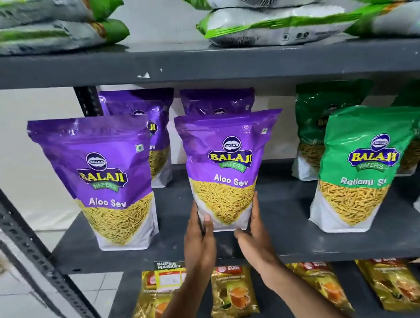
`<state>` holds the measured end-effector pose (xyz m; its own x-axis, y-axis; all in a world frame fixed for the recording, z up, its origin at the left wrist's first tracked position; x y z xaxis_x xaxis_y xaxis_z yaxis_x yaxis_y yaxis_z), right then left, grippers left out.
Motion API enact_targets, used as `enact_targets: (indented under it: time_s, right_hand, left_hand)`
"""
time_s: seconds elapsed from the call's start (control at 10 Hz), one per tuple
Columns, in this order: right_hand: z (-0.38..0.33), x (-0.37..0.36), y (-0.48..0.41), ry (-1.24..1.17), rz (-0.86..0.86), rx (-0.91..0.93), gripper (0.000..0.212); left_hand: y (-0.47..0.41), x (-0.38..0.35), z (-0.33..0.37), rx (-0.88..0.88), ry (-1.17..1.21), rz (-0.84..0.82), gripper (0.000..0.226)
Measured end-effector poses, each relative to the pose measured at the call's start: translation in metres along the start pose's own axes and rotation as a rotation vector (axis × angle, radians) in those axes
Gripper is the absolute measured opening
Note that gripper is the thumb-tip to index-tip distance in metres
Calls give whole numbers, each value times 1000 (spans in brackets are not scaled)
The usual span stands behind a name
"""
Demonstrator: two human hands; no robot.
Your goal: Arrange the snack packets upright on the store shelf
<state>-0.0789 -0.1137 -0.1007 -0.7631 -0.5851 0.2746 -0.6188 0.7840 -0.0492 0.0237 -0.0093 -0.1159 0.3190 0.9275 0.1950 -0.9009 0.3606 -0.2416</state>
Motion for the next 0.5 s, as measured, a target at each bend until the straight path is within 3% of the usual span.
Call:
enact_targets:
  time_s: [0.3,0.5]
  right_hand:
    - [13,6,10,-29,-8,6,103]
    - [8,11,17,-8,-31,-16,104]
  left_hand:
    - [23,4,4,-78,-240,-27,60]
    - [20,9,11,-65,-99,-106,64]
Point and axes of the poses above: each hand's wrist, its own y-axis away from the middle knuckle, its own x-axis out of the back of the hand, z = x × y, the point moved 6 cm from there along -y, towards the middle knuckle, and after that the axes turned 3 degrees about z, right-handed, at the moved point
